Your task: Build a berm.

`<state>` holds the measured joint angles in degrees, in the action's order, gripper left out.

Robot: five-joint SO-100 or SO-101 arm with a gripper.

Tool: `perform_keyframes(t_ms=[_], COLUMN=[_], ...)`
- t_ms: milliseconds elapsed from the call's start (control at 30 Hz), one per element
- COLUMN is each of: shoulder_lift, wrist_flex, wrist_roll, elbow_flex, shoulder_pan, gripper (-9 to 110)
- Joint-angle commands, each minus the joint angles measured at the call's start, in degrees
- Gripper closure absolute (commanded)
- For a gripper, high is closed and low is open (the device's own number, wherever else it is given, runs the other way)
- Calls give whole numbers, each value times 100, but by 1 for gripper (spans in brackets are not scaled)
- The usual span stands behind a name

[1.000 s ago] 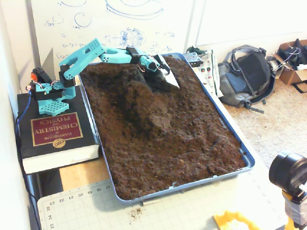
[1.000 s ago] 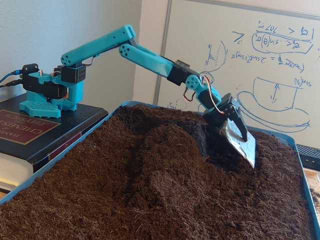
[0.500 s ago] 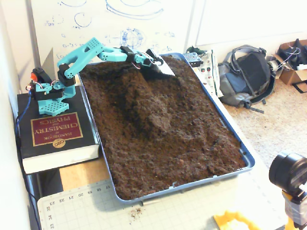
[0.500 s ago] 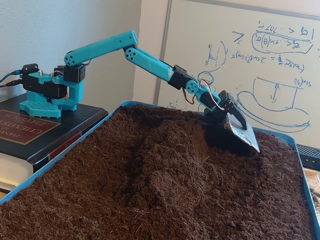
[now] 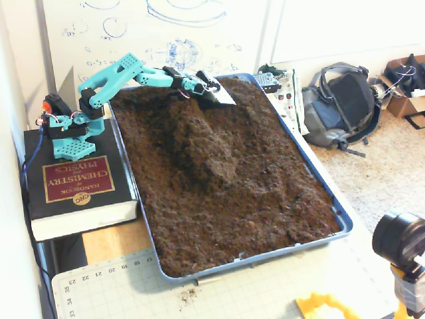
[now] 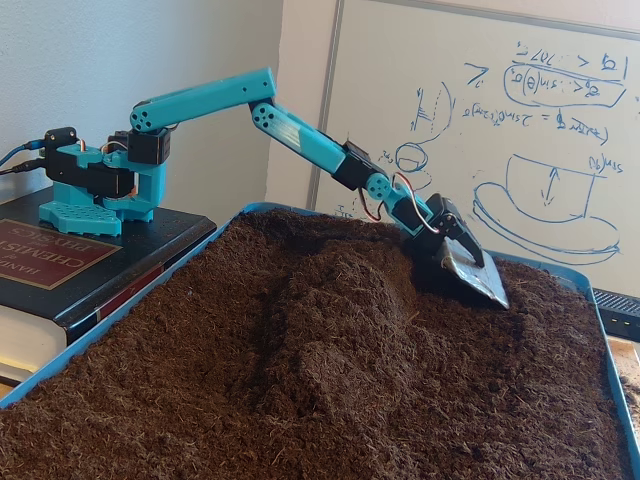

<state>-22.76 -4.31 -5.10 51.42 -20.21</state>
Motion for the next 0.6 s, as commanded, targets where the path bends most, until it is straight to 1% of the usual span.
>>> perform_keyframes(t_ms=[0, 167, 567], shoulder_lift=[-220, -229, -501], wrist_flex=[-677, -1696, -3621], wrist_roll=[44, 53, 53], elbow_flex=[-492, -519, -422], shoulder_pan=[88, 220, 290], gripper=[101, 101, 101])
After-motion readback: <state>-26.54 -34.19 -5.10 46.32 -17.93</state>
